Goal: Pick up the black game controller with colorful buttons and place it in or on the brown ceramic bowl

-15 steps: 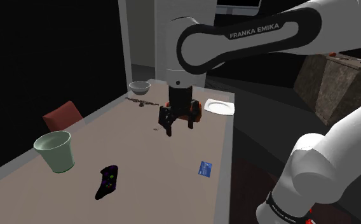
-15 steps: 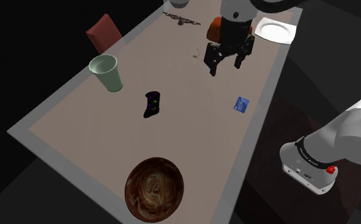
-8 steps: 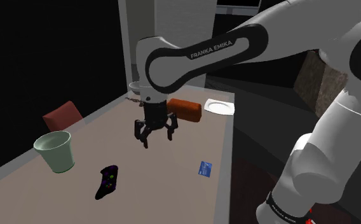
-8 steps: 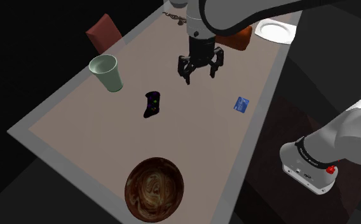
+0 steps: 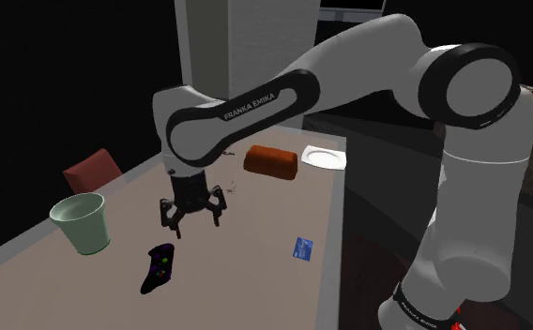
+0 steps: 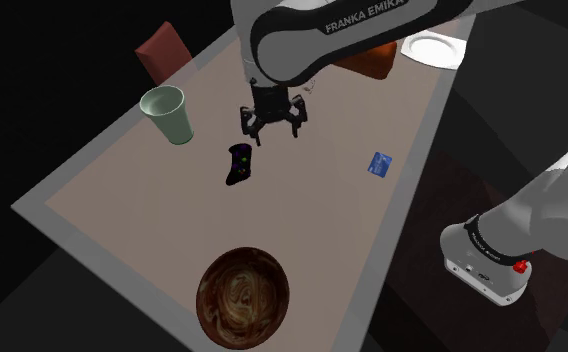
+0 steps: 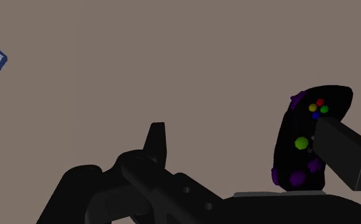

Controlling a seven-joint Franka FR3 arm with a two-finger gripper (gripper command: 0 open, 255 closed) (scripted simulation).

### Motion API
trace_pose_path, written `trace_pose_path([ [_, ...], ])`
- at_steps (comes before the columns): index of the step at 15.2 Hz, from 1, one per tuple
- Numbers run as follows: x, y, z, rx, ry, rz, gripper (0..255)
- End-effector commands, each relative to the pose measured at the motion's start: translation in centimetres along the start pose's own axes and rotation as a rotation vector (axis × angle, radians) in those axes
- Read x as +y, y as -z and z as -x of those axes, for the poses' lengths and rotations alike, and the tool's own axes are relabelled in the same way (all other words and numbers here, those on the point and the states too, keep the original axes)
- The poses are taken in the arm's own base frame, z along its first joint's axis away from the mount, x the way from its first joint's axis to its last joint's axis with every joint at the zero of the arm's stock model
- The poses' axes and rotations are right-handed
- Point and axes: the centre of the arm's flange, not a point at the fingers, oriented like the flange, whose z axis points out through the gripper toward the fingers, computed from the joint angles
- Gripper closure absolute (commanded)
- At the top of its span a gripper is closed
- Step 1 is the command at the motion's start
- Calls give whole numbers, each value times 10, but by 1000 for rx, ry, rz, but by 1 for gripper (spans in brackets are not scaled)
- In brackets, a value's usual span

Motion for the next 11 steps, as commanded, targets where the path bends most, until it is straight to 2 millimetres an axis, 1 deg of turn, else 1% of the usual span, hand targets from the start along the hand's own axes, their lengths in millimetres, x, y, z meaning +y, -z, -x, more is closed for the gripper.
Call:
trace_pose_path([
  [1,-20,-13,-12,-4,-24,7,0],
  [11,-119,-81,-78,-26,-132,42,0],
])
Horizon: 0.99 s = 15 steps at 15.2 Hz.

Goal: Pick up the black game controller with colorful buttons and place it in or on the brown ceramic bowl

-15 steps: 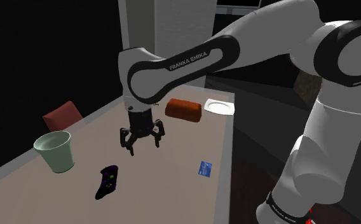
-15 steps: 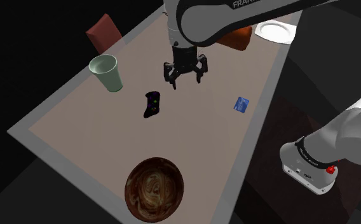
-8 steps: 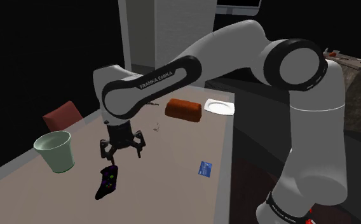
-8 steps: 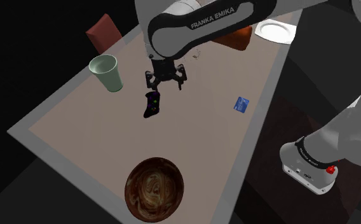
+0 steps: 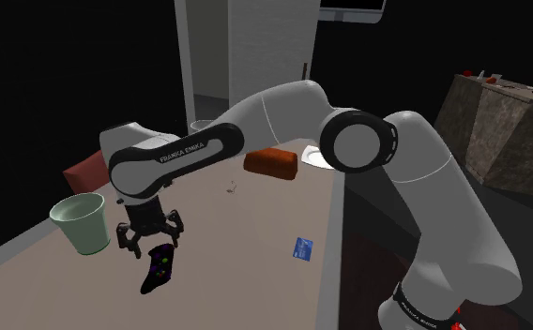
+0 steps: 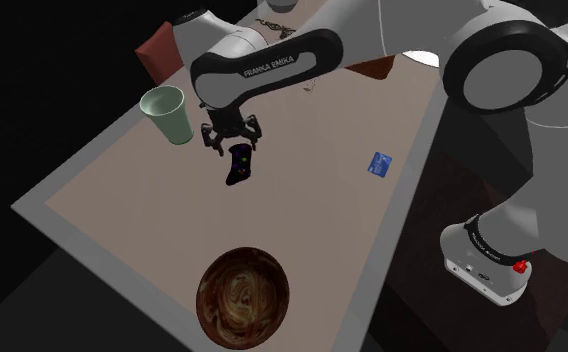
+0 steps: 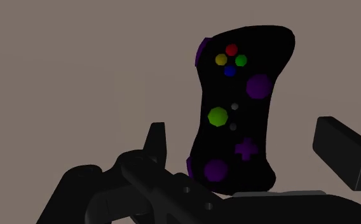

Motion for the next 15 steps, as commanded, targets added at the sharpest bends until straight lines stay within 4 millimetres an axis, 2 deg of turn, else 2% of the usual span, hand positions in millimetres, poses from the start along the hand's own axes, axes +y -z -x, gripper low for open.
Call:
trace_pose_path([
  [1,-8,-14,-5,-2,-12,4,0],
  [8,-8,-49,-5,-2,-12,4,0],
  [15,-8,-49,-5,-2,-12,4,0],
])
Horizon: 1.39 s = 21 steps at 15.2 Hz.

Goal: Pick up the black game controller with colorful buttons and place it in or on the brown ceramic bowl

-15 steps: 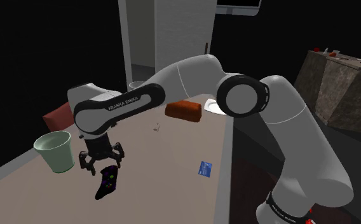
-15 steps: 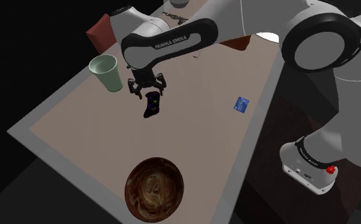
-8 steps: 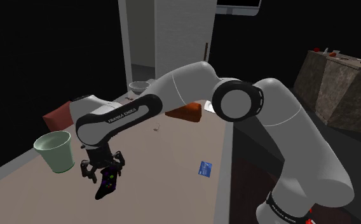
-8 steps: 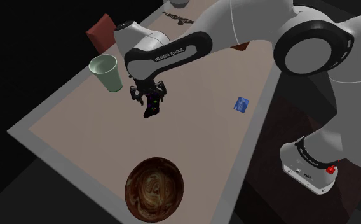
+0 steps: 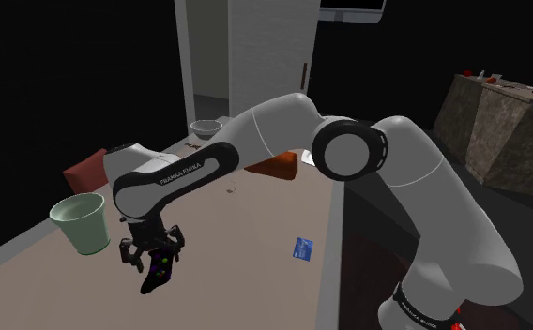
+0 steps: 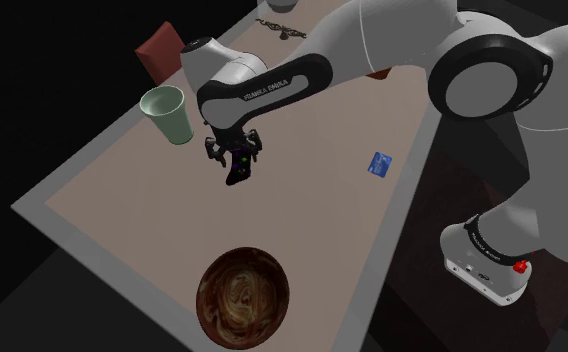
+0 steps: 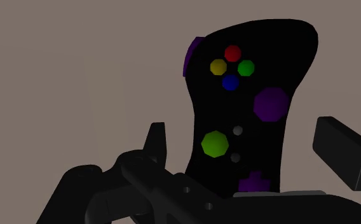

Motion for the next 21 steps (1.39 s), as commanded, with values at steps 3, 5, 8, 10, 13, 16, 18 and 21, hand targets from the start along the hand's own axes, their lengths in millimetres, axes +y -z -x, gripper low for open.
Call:
trace_pose_path([
  [3,0,0,0,0,0,0,255],
  [5,0,0,0,0,0,0,255],
  [8,0,0,0,0,0,0,255],
  [10,0,0,0,0,0,0,255],
  [13,1,10,2,0,0,0,255],
  [16,3,26,5,0,0,0,255],
  [18,4,36,7,0,0,0,255],
  [21,6,51,10,0,0,0,255],
])
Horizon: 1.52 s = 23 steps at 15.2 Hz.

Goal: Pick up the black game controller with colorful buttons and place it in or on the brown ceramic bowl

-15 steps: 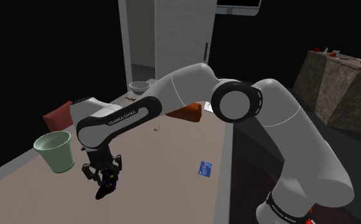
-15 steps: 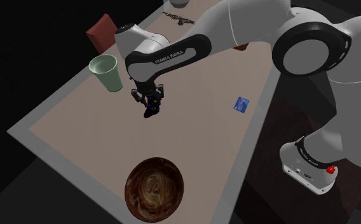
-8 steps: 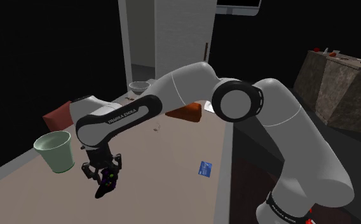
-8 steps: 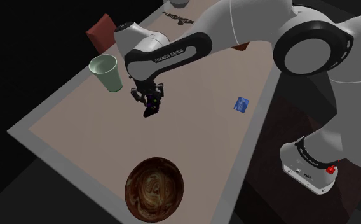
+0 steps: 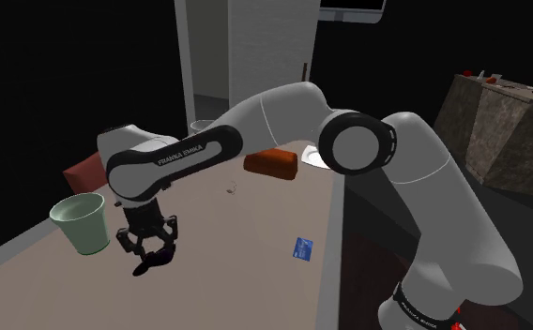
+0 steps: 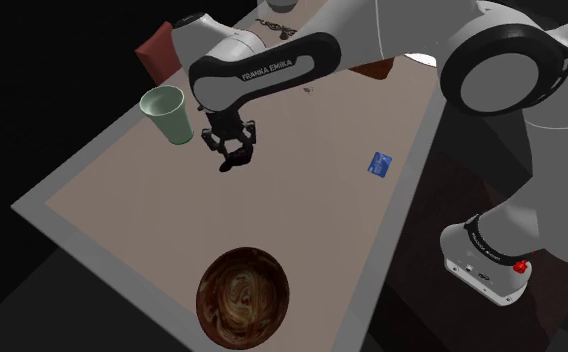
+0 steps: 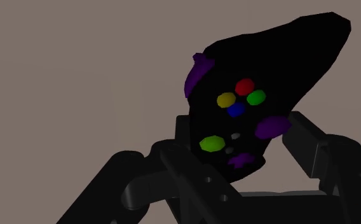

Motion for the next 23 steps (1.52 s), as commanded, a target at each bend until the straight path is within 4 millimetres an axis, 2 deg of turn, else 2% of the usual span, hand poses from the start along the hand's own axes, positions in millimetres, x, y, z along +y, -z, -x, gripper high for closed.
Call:
trace_pose_path([
  [1,2,12,3,0,0,0,255],
  [23,14,121,25,0,0,0,255],
])
